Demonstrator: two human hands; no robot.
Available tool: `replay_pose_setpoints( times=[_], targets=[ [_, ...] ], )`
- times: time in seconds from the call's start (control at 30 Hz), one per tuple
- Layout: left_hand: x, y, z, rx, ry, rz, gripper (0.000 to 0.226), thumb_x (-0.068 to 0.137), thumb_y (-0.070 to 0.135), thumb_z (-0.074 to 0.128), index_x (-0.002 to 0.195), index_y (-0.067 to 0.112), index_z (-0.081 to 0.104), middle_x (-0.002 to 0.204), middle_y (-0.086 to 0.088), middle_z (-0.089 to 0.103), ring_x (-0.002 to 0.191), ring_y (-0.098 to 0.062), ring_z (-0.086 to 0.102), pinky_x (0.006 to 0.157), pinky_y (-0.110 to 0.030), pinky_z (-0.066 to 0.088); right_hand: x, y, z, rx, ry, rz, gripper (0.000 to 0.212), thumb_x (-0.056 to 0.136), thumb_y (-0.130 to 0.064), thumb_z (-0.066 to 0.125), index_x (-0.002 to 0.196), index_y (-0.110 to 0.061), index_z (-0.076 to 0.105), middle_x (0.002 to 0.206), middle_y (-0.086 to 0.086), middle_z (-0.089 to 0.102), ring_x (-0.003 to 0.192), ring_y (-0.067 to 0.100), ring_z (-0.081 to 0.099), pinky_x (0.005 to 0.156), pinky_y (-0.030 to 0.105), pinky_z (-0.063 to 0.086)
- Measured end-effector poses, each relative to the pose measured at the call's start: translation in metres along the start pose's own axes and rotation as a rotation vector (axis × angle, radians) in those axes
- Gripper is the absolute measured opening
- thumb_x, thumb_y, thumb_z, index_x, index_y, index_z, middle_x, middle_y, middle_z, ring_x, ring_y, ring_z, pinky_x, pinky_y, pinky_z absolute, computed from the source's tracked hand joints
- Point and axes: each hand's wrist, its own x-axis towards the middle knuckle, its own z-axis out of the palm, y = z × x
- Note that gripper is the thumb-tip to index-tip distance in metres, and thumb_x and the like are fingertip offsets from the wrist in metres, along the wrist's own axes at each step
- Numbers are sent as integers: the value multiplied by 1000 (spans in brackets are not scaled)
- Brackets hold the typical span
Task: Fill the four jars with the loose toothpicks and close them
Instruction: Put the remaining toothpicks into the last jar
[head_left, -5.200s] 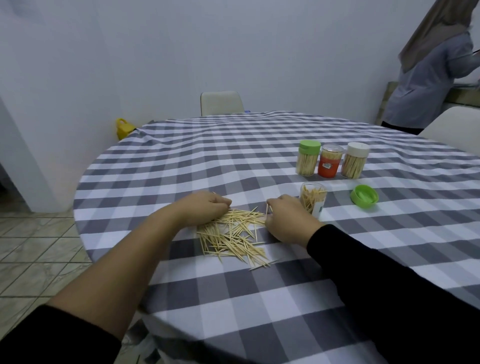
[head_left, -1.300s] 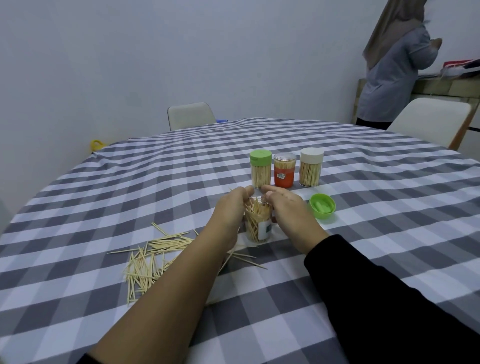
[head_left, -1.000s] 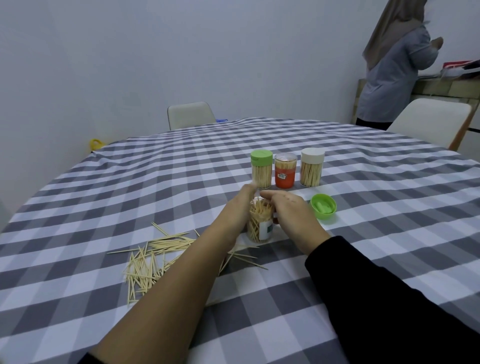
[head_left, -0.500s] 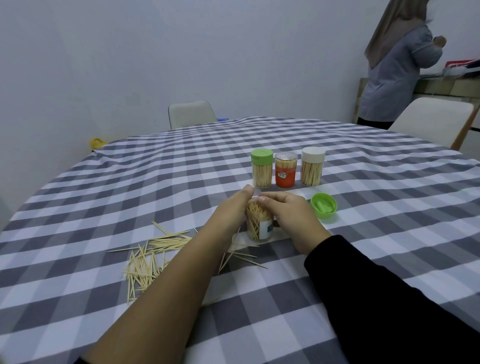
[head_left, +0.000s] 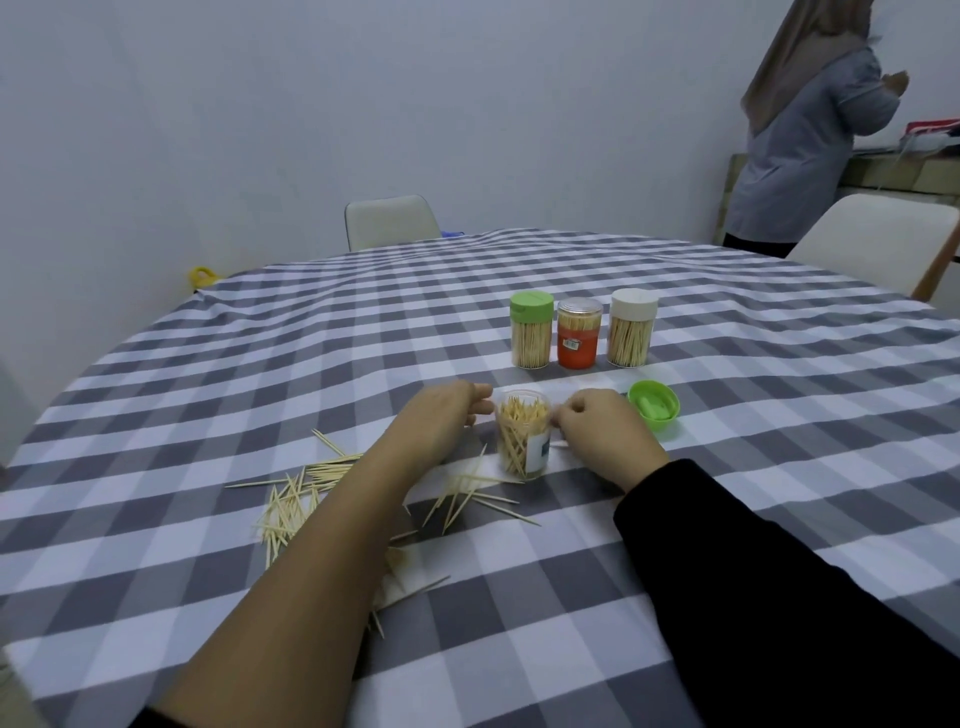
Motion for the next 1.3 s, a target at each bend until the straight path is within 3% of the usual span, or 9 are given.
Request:
replay_pose_setpoints(
  times=[0.13,0.23,0.33,0.57,0.7,0.8,1.0,1.2,1.3],
  targets=[
    [-3,-7,-12,136,-35,-22,35,101,22,34,126,16,58,132,-6,56,118,-22,52,101,-33,41,-2,2,1,-128,-161,-108,27,93,-13,50,111,-18,69,112,2,68,99,15,59,78,19,37],
    [-9,-5,-15,228,-231,-24,34,96,25,44,126,23,58,133,-3,55,115,-19,51,94,-29,39,-4,2,0,-205,-147,-128,22,90,-14,56,103,-19,73,107,0,70,98,15,60,76,18,36],
    [-18,-10,-12,344,-309,5,62,84,43,64,141,27,44,138,3,50,117,-16,49,95,-26,38,-6,2,-3,-306,-126,-63,17,89,-16,56,92,-14,72,97,3,70,92,20,62,72,23,41],
    [-33,-28,-17,313,-141,19,50,86,24,69,133,24,54,124,6,60,99,-10,54,81,-21,43,-28,-5,-15,-505,-208,42,10,83,-12,55,79,-8,63,82,8,65,74,22,60,55,23,42],
    [-42,-36,-22,269,-101,30,43,88,23,66,131,23,57,113,9,63,93,-8,58,77,-18,46,-49,-18,-13,-480,-298,-15,22,88,-19,57,103,-8,68,101,8,68,90,22,63,77,28,51],
    [-49,-45,-30,210,-42,32,40,90,31,64,129,25,58,119,4,62,94,-11,62,75,-19,49,-66,-31,-7,-378,-353,-132,21,87,-19,58,97,-11,74,101,4,69,94,20,61,83,28,50],
    [-49,-89,-58,284,156,-119,42,97,11,45,137,25,49,148,-1,41,130,-22,43,98,-31,40,-76,-50,29,-445,-297,-297,29,93,-14,49,118,-17,64,117,4,63,103,22,59,87,28,46],
    [-53,-123,-69,401,191,-248,47,92,3,42,134,21,53,139,-8,50,122,-27,49,98,-37,44,-79,-57,55,-697,-123,-395,30,92,-1,38,112,-6,60,116,13,54,106,28,54,88,36,49],
    [-51,-123,-68,323,208,-213,41,95,5,42,129,21,58,130,-5,57,103,-22,57,80,-29,49,-76,-64,62,-712,-98,-387,28,93,-2,39,110,-4,61,114,14,56,105,28,55,87,34,48]
  ],
)
